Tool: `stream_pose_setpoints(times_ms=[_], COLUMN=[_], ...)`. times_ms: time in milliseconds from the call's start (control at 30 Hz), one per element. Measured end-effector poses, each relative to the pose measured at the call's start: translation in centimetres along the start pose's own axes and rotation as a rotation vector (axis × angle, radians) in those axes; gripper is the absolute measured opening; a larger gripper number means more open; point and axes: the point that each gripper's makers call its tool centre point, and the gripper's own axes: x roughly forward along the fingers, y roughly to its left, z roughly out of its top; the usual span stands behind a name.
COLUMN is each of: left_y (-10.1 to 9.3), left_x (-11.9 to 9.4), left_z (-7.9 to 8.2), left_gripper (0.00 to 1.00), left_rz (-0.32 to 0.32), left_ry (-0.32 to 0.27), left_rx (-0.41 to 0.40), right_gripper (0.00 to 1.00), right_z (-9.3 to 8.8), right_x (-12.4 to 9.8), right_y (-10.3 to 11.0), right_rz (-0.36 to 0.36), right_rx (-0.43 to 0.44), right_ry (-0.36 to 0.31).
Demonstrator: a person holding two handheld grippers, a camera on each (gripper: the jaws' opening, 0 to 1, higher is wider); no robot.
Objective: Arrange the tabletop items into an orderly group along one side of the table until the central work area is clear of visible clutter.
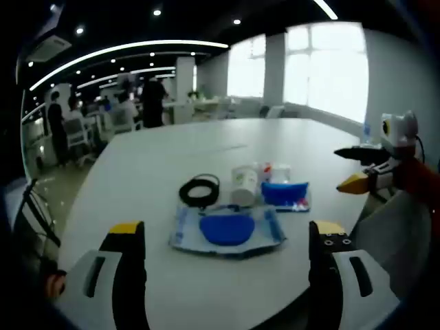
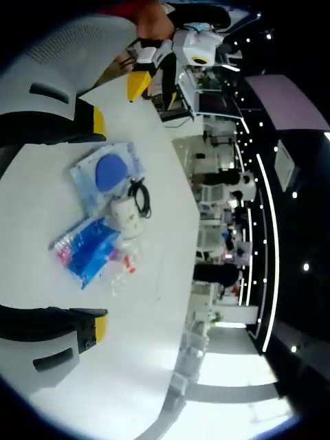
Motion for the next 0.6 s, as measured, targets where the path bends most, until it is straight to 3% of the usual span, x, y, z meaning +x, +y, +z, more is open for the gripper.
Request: stream_pose_setpoints(times_ms=[600], left_y=[-0.12], left_x=[0.09], left_z=[-0.12], left_gripper=[0.95], left_rz=[-0.006], left_ry=[0.006], left_rx=[0.002], right_gripper=[0.99], right_z=[-0.11], right_x=[0.07], right_y=[0.02], right_rz=[0.002], right_rx=[-0.002], right_ry=[0.004])
